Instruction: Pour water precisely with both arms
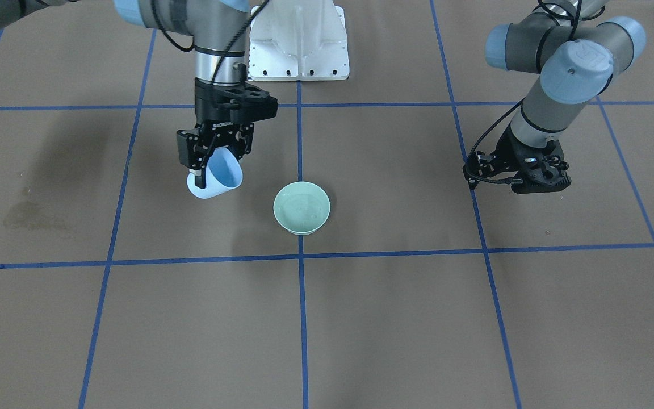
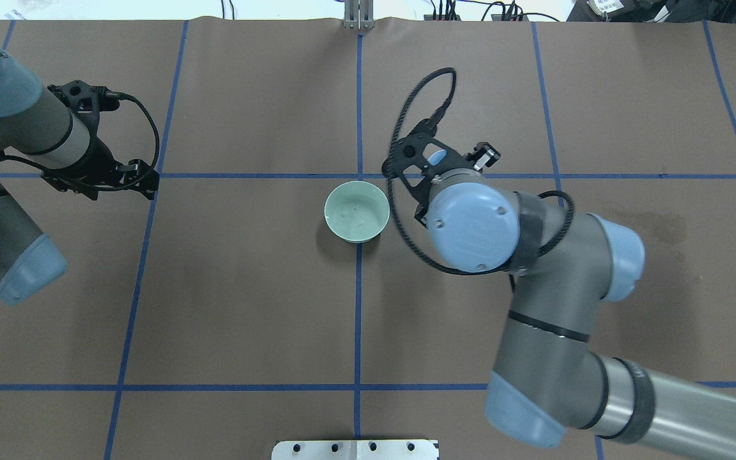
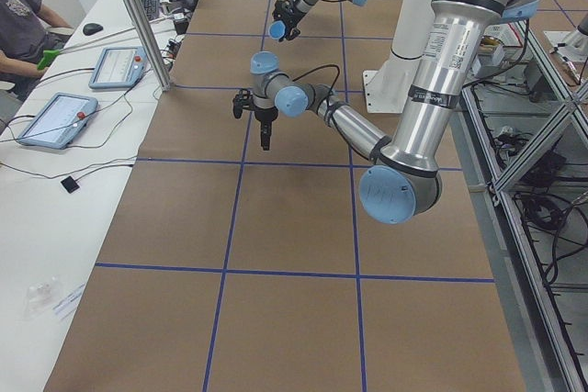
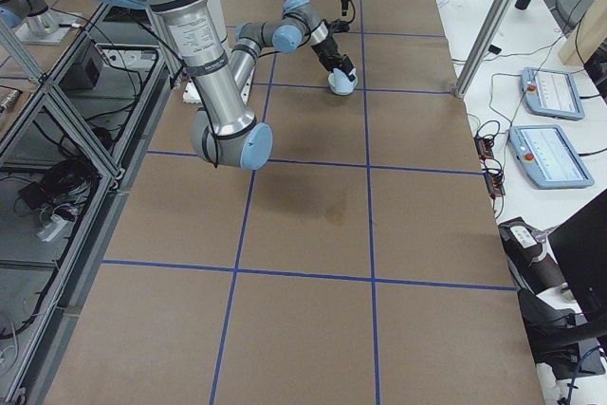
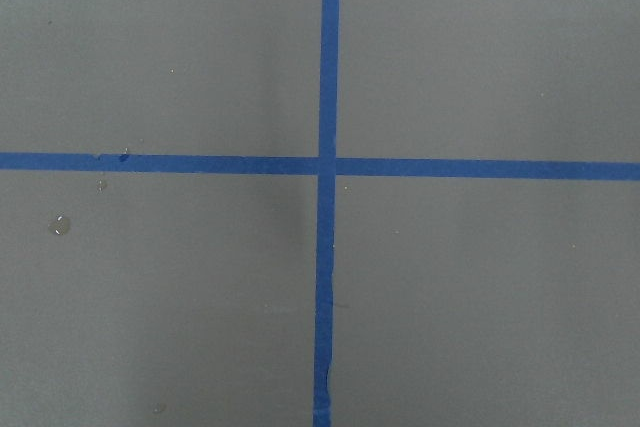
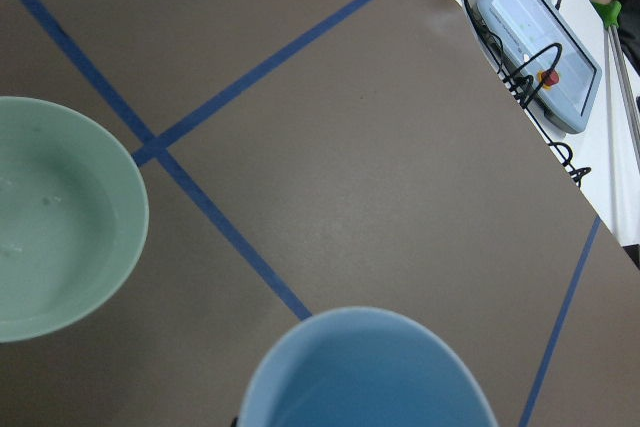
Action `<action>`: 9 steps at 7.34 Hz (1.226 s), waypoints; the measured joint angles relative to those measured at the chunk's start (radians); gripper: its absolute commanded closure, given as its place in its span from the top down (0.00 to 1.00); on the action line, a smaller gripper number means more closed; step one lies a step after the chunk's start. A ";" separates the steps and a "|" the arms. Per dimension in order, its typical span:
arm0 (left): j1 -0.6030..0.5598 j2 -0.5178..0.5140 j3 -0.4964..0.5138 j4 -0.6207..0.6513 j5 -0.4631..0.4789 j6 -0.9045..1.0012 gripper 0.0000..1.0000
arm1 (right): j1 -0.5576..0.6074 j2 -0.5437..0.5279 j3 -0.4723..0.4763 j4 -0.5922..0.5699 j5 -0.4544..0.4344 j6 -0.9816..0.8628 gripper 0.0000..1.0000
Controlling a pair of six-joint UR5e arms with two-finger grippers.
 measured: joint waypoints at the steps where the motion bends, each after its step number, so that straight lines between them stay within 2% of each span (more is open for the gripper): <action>1: 0.000 0.000 0.000 0.000 0.000 0.000 1.00 | 0.055 -0.126 0.033 0.151 0.070 0.010 0.22; 3: 0.000 0.000 -0.005 0.000 0.000 -0.003 1.00 | 0.204 -0.406 0.036 0.528 0.272 0.013 0.24; 4: 0.000 -0.001 -0.011 0.001 0.000 -0.005 1.00 | 0.275 -0.526 -0.003 0.728 0.365 0.013 0.28; 5: 0.000 -0.001 -0.018 0.001 0.000 -0.007 1.00 | 0.324 -0.616 -0.073 0.927 0.435 0.014 0.26; 6: 0.000 -0.001 -0.023 0.002 0.001 -0.009 1.00 | 0.348 -0.678 -0.146 1.094 0.471 0.019 0.26; 7: 0.000 -0.002 -0.028 0.002 0.001 -0.017 1.00 | 0.358 -0.720 -0.196 1.211 0.485 0.036 0.27; 8: 0.000 -0.002 -0.031 0.003 0.001 -0.027 1.00 | 0.361 -0.755 -0.221 1.288 0.489 0.067 0.39; 9: 0.000 -0.002 -0.033 0.003 0.001 -0.032 1.00 | 0.362 -0.784 -0.244 1.355 0.491 0.097 0.45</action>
